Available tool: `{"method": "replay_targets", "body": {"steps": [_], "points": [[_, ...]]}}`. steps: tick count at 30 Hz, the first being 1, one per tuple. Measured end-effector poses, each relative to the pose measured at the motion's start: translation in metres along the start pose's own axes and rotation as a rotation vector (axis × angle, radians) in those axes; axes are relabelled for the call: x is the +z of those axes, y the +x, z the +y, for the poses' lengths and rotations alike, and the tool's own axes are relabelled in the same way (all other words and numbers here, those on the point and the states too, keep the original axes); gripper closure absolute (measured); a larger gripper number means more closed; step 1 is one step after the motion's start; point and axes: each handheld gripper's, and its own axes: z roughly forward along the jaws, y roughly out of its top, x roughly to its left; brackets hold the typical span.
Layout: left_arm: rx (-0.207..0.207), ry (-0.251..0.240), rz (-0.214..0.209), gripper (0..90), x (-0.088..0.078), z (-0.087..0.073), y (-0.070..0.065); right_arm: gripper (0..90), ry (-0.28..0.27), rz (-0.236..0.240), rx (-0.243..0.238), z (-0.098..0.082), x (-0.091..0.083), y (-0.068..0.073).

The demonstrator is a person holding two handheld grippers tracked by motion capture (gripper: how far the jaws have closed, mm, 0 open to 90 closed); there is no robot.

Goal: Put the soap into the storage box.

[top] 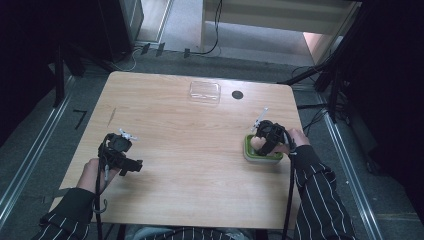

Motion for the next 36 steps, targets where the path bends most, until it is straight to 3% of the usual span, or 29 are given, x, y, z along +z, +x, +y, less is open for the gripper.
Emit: {"method": "replay_targets", "body": {"steps": [7,14,19,24,29,36], "points": [[-0.001,0.004,0.005,14.7,-0.001,-0.001,0.0,32.0,0.004,0.006,-0.001,-0.001,0.0,0.001],[0.009,0.003,0.002,14.8,-0.001,0.002,-0.002,30.2,0.0,-0.017,-0.005,-0.002,-0.001,0.003],[0.008,0.001,0.001,14.7,0.0,0.001,-0.002,20.4,-0.018,-0.034,0.022,-0.004,-0.01,0.001],[0.006,0.002,0.0,14.7,-0.001,0.001,-0.001,19.4,-0.099,-0.071,0.041,-0.006,-0.027,0.003],[0.01,0.002,0.0,14.7,0.0,0.001,-0.002,13.2,-0.173,-0.056,0.069,-0.003,-0.04,0.01],[0.01,0.002,0.002,14.7,0.0,0.002,-0.002,5.9,-0.231,-0.029,0.095,0.007,-0.051,0.026]]}}
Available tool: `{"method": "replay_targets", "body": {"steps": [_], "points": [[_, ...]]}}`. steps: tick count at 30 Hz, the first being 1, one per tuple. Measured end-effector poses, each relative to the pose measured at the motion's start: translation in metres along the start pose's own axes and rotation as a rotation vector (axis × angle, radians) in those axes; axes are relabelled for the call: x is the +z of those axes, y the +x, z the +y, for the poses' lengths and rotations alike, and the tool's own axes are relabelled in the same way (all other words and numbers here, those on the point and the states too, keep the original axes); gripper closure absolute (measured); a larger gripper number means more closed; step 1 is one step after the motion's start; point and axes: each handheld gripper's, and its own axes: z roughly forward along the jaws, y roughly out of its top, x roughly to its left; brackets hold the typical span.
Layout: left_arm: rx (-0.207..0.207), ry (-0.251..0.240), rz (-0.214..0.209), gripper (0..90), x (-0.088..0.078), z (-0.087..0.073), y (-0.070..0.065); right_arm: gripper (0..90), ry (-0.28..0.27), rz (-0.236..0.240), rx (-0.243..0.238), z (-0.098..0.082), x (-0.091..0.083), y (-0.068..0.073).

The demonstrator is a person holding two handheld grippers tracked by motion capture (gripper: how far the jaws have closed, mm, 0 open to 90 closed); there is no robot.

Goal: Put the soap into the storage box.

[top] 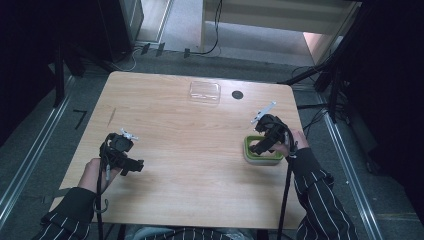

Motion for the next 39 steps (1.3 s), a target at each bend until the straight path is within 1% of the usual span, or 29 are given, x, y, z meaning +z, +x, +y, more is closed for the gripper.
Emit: {"method": "replay_targets", "body": {"steps": [3,5,6,7,8,10,11,12,14,15,16,17,18,19,20,24,26,27,28,30,31,33,34,36,39], "points": [[-0.001,0.0,0.0,14.7,0.0,0.0,0.0,4.2,-0.03,0.019,-0.001,0.005,-0.002,0.01],[-0.002,-0.001,0.0,14.7,0.0,0.0,0.0,2.7,-0.042,0.033,0.012,0.008,0.0,0.017],[0.001,-0.001,-0.002,14.7,0.0,0.0,0.0,2.7,-0.041,0.033,0.009,0.009,0.001,0.022],[0.001,-0.001,-0.003,14.7,0.0,0.0,0.0,2.3,-0.042,0.035,-0.006,0.01,0.004,0.027],[0.0,-0.001,-0.002,14.7,0.0,0.0,0.0,1.9,-0.041,0.03,-0.01,0.01,0.005,0.031],[-0.001,-0.001,0.0,14.7,0.0,0.0,0.0,1.3,-0.035,0.042,-0.018,0.013,0.01,0.04],[0.003,-0.001,-0.001,14.7,0.0,0.0,0.0,1.3,-0.032,0.035,-0.029,0.014,0.012,0.045],[0.003,-0.001,-0.003,14.7,0.0,0.0,0.0,1.3,-0.028,0.036,-0.05,0.015,0.014,0.049],[0.003,-0.004,-0.003,14.7,-0.001,0.0,0.0,1.2,-0.022,0.035,-0.06,0.017,0.017,0.059],[0.004,-0.003,-0.003,14.7,-0.001,0.0,0.0,1.0,-0.018,0.045,-0.077,0.018,0.019,0.063],[0.001,-0.002,-0.002,14.8,0.0,0.0,0.0,0.8,-0.01,0.031,-0.089,0.019,0.02,0.068],[0.002,-0.002,-0.002,14.7,0.0,0.0,0.0,0.8,-0.009,0.039,-0.091,0.021,0.021,0.073],[0.003,-0.001,-0.004,14.8,0.0,0.0,0.0,0.7,-0.012,0.049,-0.093,0.021,0.021,0.075],[0.003,-0.002,-0.004,14.7,0.0,0.0,0.0,0.7,-0.017,0.044,-0.101,0.022,0.021,0.078],[0.003,-0.002,-0.003,14.8,0.0,0.001,0.0,0.7,-0.013,0.048,-0.102,0.022,0.022,0.082],[0.003,-0.005,-0.002,14.8,0.0,0.0,0.0,0.7,0.0,0.056,-0.132,0.022,0.028,0.091],[0.003,-0.006,-0.003,14.7,0.0,0.0,0.0,0.7,0.013,0.05,-0.133,0.021,0.031,0.096],[0.002,-0.004,-0.005,14.7,0.0,0.0,0.0,0.7,0.017,0.056,-0.136,0.021,0.032,0.098],[0.002,-0.005,-0.004,14.7,0.0,0.0,0.0,0.7,0.019,0.062,-0.135,0.021,0.033,0.099],[0.003,-0.008,-0.005,14.7,0.0,0.0,0.0,0.7,0.016,0.057,-0.133,0.021,0.035,0.101],[0.004,-0.008,-0.004,14.8,0.0,0.0,0.0,0.7,0.016,0.063,-0.13,0.02,0.035,0.103],[0.0,-0.007,-0.003,14.7,0.0,0.0,0.0,0.7,0.021,0.059,-0.127,0.017,0.034,0.107],[-0.003,-0.01,-0.004,14.7,0.0,0.0,0.0,0.7,0.023,0.07,-0.132,0.016,0.034,0.108],[0.003,-0.006,-0.005,14.7,0.0,0.0,0.0,0.7,0.03,0.059,-0.123,0.013,0.032,0.111],[0.003,-0.004,-0.006,14.8,0.0,0.0,0.0,0.7,0.035,0.071,-0.124,0.008,0.03,0.115]]}}
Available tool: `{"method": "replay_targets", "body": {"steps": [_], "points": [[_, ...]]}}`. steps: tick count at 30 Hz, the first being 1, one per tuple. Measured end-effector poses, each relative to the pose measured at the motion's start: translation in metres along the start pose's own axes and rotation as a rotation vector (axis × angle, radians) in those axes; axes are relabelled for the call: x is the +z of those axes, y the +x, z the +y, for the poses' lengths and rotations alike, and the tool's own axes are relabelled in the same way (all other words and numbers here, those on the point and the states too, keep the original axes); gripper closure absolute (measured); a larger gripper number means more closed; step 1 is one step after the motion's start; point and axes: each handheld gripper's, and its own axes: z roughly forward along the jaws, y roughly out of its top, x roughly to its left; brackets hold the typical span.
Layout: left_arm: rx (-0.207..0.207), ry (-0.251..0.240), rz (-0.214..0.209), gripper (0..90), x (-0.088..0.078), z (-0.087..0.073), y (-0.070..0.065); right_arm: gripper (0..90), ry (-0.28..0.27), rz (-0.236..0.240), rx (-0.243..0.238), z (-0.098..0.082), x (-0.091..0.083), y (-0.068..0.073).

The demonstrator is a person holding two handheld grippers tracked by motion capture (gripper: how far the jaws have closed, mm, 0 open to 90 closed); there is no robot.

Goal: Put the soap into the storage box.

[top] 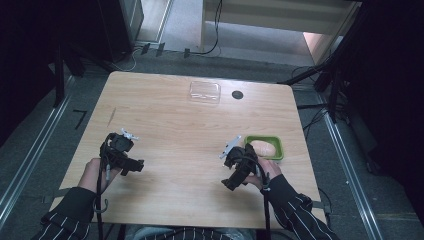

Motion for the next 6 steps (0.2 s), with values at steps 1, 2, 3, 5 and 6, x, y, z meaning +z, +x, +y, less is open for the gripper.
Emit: {"method": "replay_targets", "body": {"steps": [1,2,3,5,6], "points": [[-0.001,0.001,0.001,14.8,0.0,0.0,0.0,0.7,0.004,0.002,-0.006,-0.0015,-0.0005,0.0017],[0.0,0.002,0.004,14.8,0.0003,0.0001,-0.0002,0.7,0.004,0.005,-0.002,-0.0023,-0.0007,0.0028],[0.0,0.002,0.005,14.7,0.0003,0.0002,-0.0003,0.7,0.003,0.003,-0.012,-0.0032,-0.0011,0.0026],[0.001,0.005,0.003,14.7,0.0003,0.0004,-0.0006,0.7,0.009,0.002,-0.011,-0.004,-0.0014,0.0023],[0.001,0.005,0.003,14.7,0.0003,0.0004,-0.0006,0.7,0.001,0.004,-0.019,-0.0045,-0.0007,0.0012]]}}
